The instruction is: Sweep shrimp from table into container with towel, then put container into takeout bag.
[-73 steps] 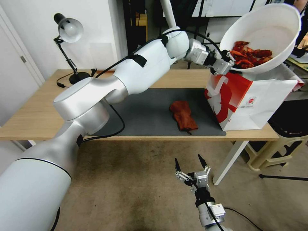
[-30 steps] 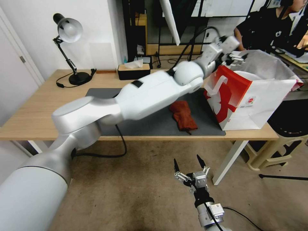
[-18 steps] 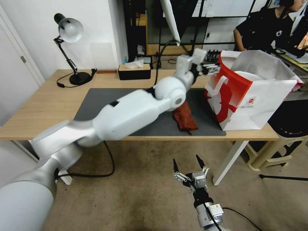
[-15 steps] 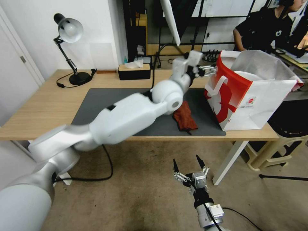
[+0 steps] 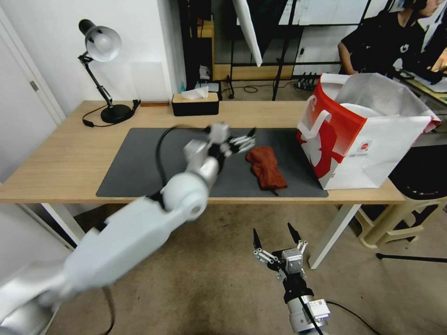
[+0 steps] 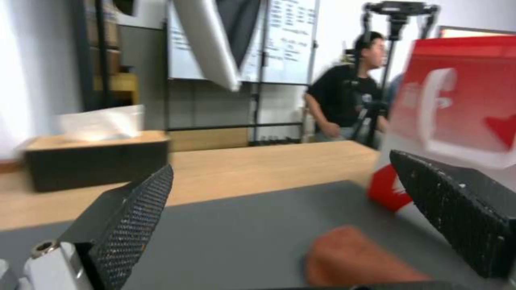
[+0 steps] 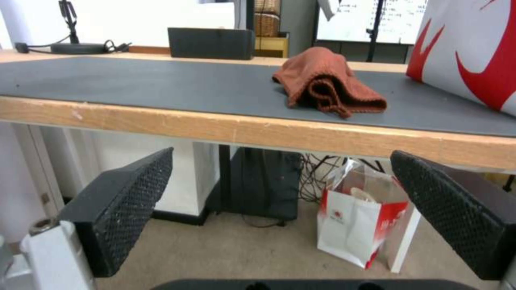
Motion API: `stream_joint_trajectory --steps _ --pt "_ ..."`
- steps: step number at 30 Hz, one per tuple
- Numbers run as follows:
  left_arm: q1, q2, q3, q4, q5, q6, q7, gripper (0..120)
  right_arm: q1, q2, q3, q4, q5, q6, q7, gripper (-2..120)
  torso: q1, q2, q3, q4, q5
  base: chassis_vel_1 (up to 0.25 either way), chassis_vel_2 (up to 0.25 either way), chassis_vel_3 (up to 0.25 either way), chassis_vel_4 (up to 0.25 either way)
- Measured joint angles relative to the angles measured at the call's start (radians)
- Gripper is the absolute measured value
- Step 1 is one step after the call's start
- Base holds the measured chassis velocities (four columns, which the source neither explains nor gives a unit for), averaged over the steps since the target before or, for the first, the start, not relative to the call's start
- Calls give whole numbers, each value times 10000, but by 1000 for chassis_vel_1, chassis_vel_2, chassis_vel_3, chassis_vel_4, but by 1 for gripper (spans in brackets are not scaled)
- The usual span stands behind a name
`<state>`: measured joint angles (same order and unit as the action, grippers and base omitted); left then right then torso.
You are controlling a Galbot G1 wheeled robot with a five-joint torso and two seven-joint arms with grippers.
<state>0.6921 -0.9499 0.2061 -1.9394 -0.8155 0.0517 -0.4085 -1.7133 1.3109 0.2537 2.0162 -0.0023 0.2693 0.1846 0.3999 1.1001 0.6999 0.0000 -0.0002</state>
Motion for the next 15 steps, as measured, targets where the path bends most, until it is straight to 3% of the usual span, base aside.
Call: stream_joint_trajectory --steps 2,3,6,7,9,11,14,15 --pt "942 190 -684 -239 517 -198 236 100 -31 0 -25 64 -38 -1 6 100 0 1 0 2 0 0 0 0 0" --pt "942 190 -684 -239 517 -198 236 100 -31 0 -25 64 -38 -1 6 100 0 1 0 2 0 0 0 0 0" --pt "2393 415 -1668 -599 1419 -635 499 100 -61 -4 -64 106 -95 -2 22 100 0 0 -1 -1 1 0 0 0 0" --pt "2393 415 -1668 -599 1419 -635 499 100 -61 -4 -64 106 -95 -2 22 100 0 0 -1 -1 1 0 0 0 0" --pt "3360 467 -2295 -848 1935 -848 588 100 -73 11 -74 136 -123 0 46 100 0 0 -1 -4 4 0 0 0 0" --pt "3643 467 -2471 -882 2089 -929 600 100 -80 12 -76 152 -134 0 51 100 -1 0 0 -3 1 0 0 0 0" --pt "5448 295 -3381 -1002 3166 -1659 681 100 -104 22 -75 258 -193 4 120 100 -1 0 0 2 -1 0 0 0 0" --pt "5448 295 -3381 -1002 3166 -1659 681 100 -104 22 -75 258 -193 4 120 100 -1 0 0 2 -1 0 0 0 0"
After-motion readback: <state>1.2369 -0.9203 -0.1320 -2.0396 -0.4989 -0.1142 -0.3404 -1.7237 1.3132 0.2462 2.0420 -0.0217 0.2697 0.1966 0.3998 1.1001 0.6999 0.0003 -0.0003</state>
